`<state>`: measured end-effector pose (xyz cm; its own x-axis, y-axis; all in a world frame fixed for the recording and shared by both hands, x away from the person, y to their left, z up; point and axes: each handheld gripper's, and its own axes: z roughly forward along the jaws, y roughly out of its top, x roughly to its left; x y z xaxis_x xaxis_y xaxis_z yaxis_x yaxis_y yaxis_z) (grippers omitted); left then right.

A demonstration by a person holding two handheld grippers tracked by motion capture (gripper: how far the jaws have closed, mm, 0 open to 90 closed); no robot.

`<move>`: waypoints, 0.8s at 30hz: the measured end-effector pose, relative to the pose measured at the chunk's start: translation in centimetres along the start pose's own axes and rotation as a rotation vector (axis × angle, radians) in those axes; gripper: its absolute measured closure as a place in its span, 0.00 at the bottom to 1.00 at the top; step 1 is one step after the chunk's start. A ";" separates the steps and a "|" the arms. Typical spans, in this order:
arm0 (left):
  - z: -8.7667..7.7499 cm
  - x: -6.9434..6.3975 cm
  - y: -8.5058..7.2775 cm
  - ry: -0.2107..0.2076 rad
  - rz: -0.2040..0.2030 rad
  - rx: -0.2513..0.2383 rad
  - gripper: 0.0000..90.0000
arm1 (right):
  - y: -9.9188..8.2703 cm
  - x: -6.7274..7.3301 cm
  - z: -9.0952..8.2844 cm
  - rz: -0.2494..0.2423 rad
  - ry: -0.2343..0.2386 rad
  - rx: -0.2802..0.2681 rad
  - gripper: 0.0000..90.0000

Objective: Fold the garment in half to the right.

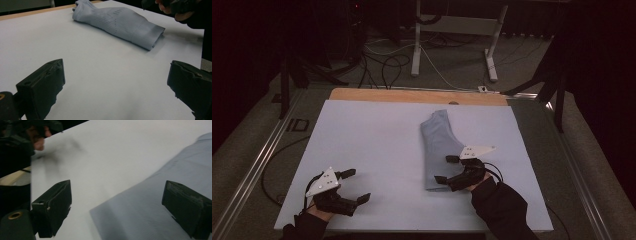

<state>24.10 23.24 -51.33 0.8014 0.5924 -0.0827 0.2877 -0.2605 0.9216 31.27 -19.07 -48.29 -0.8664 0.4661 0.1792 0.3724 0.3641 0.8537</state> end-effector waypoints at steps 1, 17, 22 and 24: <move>0.0 0.0 0.0 -0.005 0.005 0.005 0.02 | 0.0 -0.1 -0.2 -0.001 -0.024 -0.010 0.10; -0.6 0.3 0.0 0.009 0.016 -0.004 0.02 | -2.0 -0.6 -3.3 -0.034 -0.098 -0.041 0.10; -0.8 0.6 -0.2 0.014 0.013 -0.003 0.02 | -3.2 -0.9 -4.4 -0.011 -0.117 -0.045 0.10; -0.9 0.8 -0.3 0.019 0.008 -0.002 0.02 | -3.4 -0.9 -4.6 -0.008 -0.121 -0.046 0.10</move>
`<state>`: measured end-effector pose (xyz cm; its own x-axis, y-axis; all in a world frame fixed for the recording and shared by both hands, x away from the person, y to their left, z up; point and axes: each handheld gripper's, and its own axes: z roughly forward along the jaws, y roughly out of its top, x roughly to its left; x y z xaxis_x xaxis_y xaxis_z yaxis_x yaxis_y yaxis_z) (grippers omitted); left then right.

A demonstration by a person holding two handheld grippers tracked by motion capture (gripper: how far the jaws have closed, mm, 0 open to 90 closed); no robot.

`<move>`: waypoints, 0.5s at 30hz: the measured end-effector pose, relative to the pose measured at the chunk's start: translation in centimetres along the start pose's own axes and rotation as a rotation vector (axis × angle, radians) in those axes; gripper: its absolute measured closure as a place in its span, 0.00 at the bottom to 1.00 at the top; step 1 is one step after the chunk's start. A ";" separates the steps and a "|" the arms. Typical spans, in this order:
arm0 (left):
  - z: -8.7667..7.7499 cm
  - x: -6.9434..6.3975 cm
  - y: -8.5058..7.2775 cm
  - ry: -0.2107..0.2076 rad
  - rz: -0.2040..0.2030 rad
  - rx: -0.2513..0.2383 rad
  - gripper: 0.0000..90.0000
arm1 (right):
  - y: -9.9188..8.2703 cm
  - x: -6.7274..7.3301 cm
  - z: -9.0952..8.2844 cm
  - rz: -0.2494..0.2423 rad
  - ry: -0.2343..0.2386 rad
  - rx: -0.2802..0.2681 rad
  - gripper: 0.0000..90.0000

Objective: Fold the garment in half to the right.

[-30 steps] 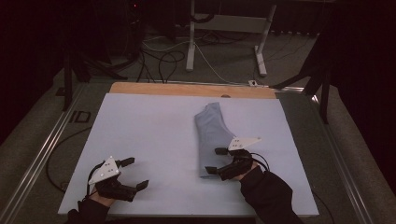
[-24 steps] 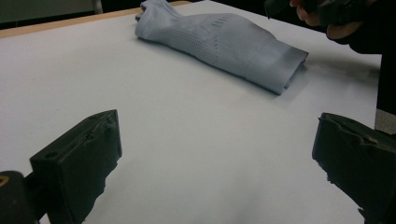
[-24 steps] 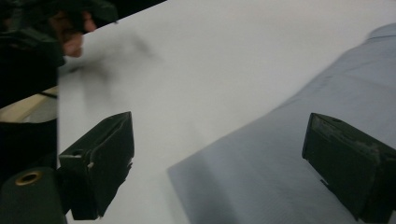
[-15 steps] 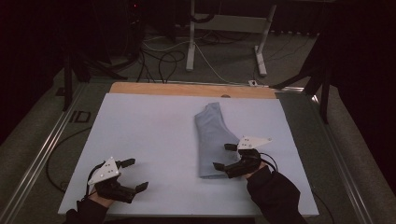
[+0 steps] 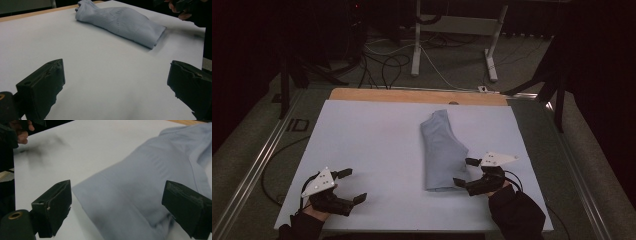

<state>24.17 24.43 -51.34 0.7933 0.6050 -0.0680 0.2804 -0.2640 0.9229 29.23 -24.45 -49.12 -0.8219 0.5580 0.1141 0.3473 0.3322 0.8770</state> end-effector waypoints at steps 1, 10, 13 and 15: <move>0.0 0.1 0.0 0.002 -0.003 -0.002 0.02 | -0.4 0.0 -0.4 0.001 -0.018 0.003 0.10; -0.4 0.5 -0.2 0.018 -0.007 0.000 0.02 | -2.7 -0.4 -2.1 0.026 -0.092 0.020 0.10; -0.5 0.6 -0.3 0.023 -0.011 -0.002 0.02 | -3.3 -0.4 -2.5 0.032 -0.121 0.034 0.10; -0.5 0.6 -0.3 0.024 -0.010 0.000 0.02 | -3.7 -0.4 -2.8 0.041 -0.130 0.038 0.10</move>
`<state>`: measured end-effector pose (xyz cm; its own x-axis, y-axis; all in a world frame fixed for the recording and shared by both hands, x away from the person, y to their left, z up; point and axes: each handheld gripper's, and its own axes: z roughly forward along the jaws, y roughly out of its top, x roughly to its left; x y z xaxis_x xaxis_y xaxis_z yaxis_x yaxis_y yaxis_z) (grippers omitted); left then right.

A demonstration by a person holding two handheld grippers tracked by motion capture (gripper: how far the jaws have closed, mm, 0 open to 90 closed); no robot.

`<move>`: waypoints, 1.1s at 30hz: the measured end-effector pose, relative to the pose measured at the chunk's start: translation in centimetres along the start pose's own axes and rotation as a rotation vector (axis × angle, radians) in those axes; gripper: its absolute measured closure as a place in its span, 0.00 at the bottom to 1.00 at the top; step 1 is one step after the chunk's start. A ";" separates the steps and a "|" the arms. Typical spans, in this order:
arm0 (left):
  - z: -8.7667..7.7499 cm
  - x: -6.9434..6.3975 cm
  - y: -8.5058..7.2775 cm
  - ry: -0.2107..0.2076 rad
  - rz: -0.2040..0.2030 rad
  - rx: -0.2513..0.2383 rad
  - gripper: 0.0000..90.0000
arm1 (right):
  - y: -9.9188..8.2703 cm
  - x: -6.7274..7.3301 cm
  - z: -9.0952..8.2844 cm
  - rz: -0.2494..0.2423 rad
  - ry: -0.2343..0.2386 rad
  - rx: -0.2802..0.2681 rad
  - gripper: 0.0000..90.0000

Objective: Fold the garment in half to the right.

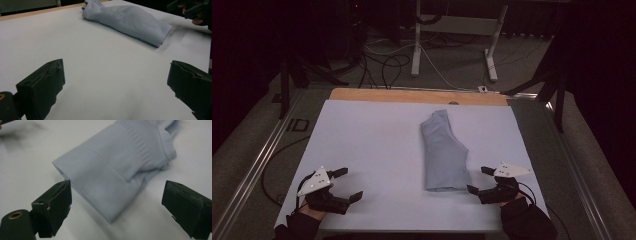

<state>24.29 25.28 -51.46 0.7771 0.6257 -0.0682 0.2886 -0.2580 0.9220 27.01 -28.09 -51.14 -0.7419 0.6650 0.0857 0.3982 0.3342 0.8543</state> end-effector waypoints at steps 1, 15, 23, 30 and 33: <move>0.0 0.0 0.0 0.000 -0.003 0.000 0.02 | -0.2 0.0 -0.2 0.005 -0.010 -0.001 0.10; -0.1 -0.2 0.0 0.004 0.005 -0.004 0.02 | -1.6 -0.4 -1.8 0.037 -0.085 0.006 0.10; -0.1 -0.2 -0.1 0.004 0.005 -0.003 0.02 | -1.7 -0.5 -1.7 0.038 -0.082 0.011 0.10; -0.1 -0.2 -0.1 0.006 0.006 -0.001 0.02 | -1.7 -0.4 -1.6 0.031 -0.081 0.012 0.10; -0.1 -0.3 0.0 0.004 0.009 0.000 0.02 | -1.6 -0.4 -1.6 0.031 -0.079 0.010 0.10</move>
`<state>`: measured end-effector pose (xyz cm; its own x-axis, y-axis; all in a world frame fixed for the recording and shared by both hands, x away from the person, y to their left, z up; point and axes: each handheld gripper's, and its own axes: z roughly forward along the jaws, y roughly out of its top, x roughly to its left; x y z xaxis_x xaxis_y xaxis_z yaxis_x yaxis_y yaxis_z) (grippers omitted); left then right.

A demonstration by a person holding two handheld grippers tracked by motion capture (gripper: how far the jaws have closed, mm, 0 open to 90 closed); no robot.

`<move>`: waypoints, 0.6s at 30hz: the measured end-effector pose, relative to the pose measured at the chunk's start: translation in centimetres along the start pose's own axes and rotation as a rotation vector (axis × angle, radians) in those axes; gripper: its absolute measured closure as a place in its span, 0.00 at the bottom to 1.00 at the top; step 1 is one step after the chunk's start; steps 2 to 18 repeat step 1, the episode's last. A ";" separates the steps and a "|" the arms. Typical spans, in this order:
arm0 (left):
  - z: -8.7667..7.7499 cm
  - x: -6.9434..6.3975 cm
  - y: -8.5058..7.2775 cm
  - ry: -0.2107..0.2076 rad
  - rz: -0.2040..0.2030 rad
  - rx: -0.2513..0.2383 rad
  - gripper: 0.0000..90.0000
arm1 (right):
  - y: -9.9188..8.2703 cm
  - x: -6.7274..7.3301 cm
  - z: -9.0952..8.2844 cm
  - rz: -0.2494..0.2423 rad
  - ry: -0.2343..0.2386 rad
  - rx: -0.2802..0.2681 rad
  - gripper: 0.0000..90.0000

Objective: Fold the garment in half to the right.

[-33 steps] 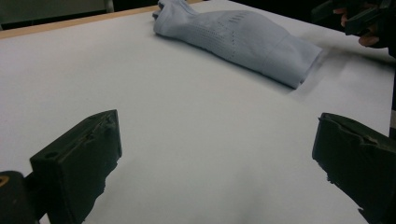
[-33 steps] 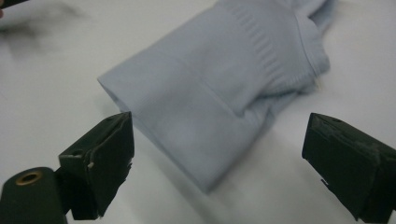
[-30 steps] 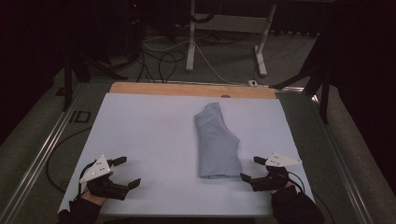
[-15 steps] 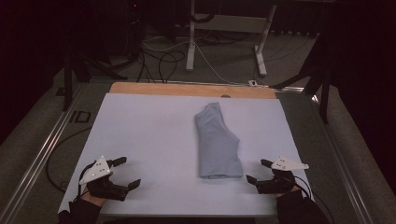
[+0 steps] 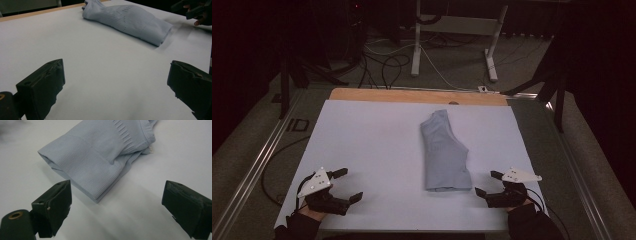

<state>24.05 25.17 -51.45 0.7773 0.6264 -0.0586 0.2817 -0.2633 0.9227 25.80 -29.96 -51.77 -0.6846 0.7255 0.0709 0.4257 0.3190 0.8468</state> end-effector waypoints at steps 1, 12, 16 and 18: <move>0.0 0.0 0.0 0.000 0.000 0.000 0.02 | 0.0 0.0 0.0 0.002 0.001 0.000 0.10; 0.0 0.0 0.0 0.000 0.000 0.000 0.02 | 0.0 0.0 0.0 0.002 0.001 0.000 0.10; 0.0 0.0 0.0 0.000 0.000 0.000 0.02 | 0.0 0.0 0.0 0.002 0.001 0.000 0.10; 0.0 0.0 0.0 0.000 0.000 0.000 0.02 | 0.0 0.0 0.0 0.002 0.001 0.000 0.10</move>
